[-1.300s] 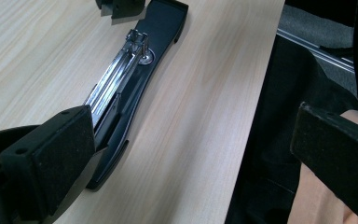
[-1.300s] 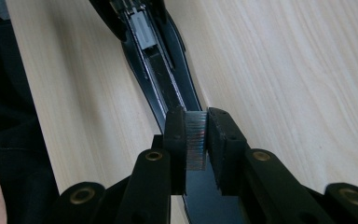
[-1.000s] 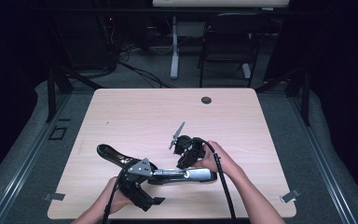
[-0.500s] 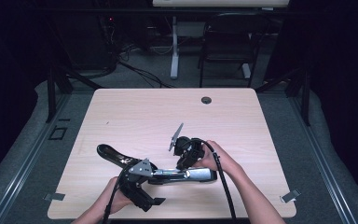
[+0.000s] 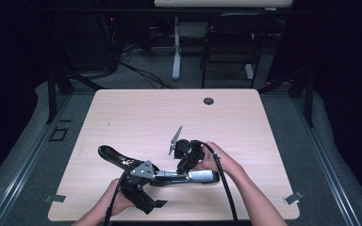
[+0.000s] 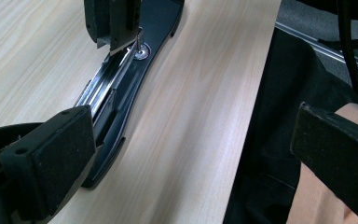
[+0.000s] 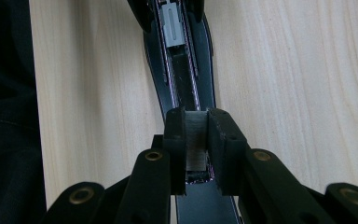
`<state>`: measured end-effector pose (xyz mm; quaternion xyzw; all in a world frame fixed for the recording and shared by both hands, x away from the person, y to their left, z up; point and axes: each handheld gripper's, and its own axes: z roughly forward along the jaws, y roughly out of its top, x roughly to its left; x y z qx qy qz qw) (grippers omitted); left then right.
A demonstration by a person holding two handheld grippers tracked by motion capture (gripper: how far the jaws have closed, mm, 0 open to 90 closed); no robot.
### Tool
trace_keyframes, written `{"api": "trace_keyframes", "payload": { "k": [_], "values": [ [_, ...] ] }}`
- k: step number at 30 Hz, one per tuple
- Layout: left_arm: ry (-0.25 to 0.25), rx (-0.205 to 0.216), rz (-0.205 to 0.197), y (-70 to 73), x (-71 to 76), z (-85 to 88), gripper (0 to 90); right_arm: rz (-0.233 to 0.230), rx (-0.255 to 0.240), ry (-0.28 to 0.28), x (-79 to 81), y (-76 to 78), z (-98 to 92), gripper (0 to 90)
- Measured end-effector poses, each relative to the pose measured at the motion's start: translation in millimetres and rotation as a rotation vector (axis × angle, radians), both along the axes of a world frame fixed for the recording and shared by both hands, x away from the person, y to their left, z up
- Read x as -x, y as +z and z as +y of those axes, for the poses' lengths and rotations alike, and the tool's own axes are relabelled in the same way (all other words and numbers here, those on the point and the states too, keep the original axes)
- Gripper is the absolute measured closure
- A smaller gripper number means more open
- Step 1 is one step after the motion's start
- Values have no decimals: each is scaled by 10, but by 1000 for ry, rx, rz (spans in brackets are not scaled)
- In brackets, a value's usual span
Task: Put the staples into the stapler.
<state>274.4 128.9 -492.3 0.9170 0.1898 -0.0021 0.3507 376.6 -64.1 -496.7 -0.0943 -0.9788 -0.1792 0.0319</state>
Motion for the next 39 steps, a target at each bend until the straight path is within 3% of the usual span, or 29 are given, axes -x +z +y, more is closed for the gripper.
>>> {"api": "trace_keyframes", "payload": {
  "k": [26,27,30,39],
  "values": [
    [-15,-9,4,-19,8,-22,0,-24,25,81,1,-22,25,780],
    [-20,6,11,-28,5,-24,0,-24,31,87,1,-20,27,781],
    [-15,-10,8,-22,12,-27,0,-22,35,105,-7,-23,35,780],
    [-21,2,14,-35,7,-30,0,-14,35,121,-19,-30,34,781]
  ]
}}
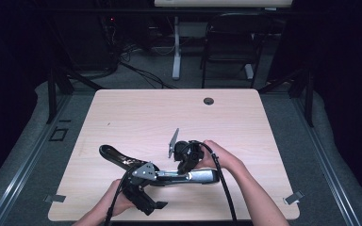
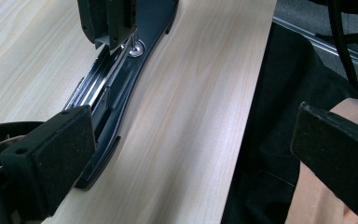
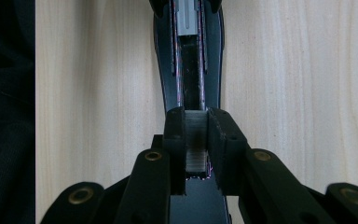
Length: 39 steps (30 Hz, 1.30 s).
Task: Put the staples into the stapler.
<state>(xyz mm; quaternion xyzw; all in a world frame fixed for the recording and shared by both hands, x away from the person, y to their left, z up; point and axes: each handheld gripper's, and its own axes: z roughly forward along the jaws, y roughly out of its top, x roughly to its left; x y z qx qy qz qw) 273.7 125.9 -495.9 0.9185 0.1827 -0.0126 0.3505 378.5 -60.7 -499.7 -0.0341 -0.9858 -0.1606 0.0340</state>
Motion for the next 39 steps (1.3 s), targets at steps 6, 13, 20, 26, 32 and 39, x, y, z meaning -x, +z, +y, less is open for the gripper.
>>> {"api": "trace_keyframes", "payload": {
  "k": [6,13,20,26,32,39],
  "values": [
    [7,-15,-5,5,-1,0,1,-6,-2,15,2,-5,3,780],
    [3,-12,-2,1,1,-6,0,-14,1,18,15,-4,4,777],
    [10,-15,-4,4,-1,-1,0,-12,2,22,12,-8,11,772],
    [6,-11,-4,3,1,-2,0,-9,0,21,14,-28,6,771],
    [5,-16,-3,4,1,-2,0,-10,3,21,19,-42,0,776],
    [8,-15,-6,6,2,-2,0,-10,-7,8,15,-35,-31,765]
  ]
}}
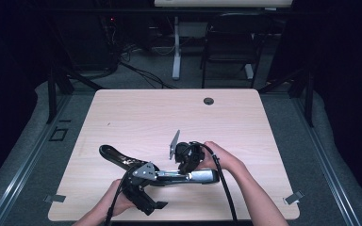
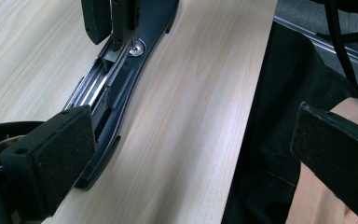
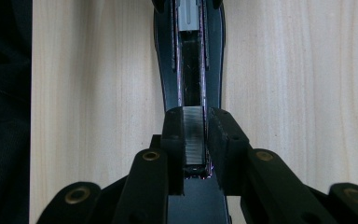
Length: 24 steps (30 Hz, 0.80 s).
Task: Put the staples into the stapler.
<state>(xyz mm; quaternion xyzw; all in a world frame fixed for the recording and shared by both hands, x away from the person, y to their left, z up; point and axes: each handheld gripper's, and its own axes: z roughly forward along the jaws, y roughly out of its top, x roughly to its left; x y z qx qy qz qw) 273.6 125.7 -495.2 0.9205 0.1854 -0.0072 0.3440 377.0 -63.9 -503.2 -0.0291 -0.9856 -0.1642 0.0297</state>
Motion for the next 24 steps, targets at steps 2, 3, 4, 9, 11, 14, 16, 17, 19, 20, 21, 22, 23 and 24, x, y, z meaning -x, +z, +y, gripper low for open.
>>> {"api": "trace_keyframes", "payload": {
  "k": [2,3,4,9,11,14,16,17,19,20,21,22,23,24],
  "values": [
    [1,1,0,1,-1,0,0,-6,-8,-11,1,0,-11,753],
    [2,1,-3,2,-1,0,0,-10,-11,-17,1,-1,-15,745],
    [-1,9,0,0,-2,1,0,-11,-16,-28,0,-2,-20,735],
    [3,11,-11,11,4,7,0,-14,-63,-90,-2,3,-54,642],
    [4,14,-12,13,6,8,0,-10,-81,-118,-2,6,-71,600],
    [7,25,-13,10,4,9,0,-15,-105,-168,18,24,-120,526],
    [16,14,-23,18,7,10,0,-19,-128,-209,30,31,-166,469],
    [15,16,-20,21,6,14,0,-21,-134,-225,34,41,-197,467],
    [16,16,-22,26,6,16,0,-35,-160,-266,56,47,-254,418],
    [18,18,-22,27,9,15,0,-37,-172,-289,71,48,-282,413],
    [16,30,-19,22,9,14,0,-44,-176,-303,83,51,-311,400],
    [15,34,-18,23,9,13,0,-50,-179,-323,98,52,-341,376],
    [16,36,-20,25,11,14,0,-51,-184,-343,111,50,-372,369],
    [18,36,-21,26,11,16,0,-53,-185,-361,132,49,-404,366]
  ]
}}
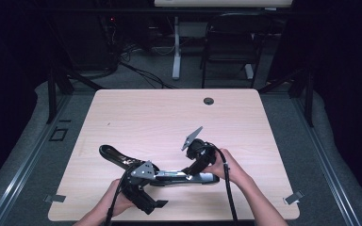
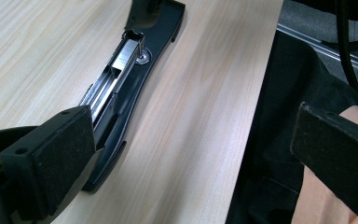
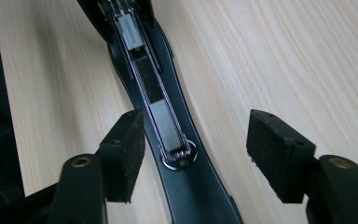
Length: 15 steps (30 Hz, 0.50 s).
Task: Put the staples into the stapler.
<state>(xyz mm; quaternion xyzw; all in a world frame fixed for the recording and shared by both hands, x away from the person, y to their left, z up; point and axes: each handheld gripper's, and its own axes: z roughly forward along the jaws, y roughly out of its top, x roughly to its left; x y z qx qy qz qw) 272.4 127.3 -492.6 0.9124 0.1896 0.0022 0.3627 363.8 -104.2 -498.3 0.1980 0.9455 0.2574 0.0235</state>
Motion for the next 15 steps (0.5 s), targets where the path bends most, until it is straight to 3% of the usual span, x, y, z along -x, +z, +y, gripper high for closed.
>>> {"api": "trace_keyframes", "payload": {
  "k": [8,10,15],
  "values": [
    [1,5,0,20,-20,6,0,-18,-69,-164,153,-16,-334,251],
    [0,7,-4,40,-25,3,0,-33,-65,-189,210,-33,-391,246],
    [-5,4,-13,77,-27,-20,1,-19,-43,-233,328,-105,-479,193]
  ]
}}
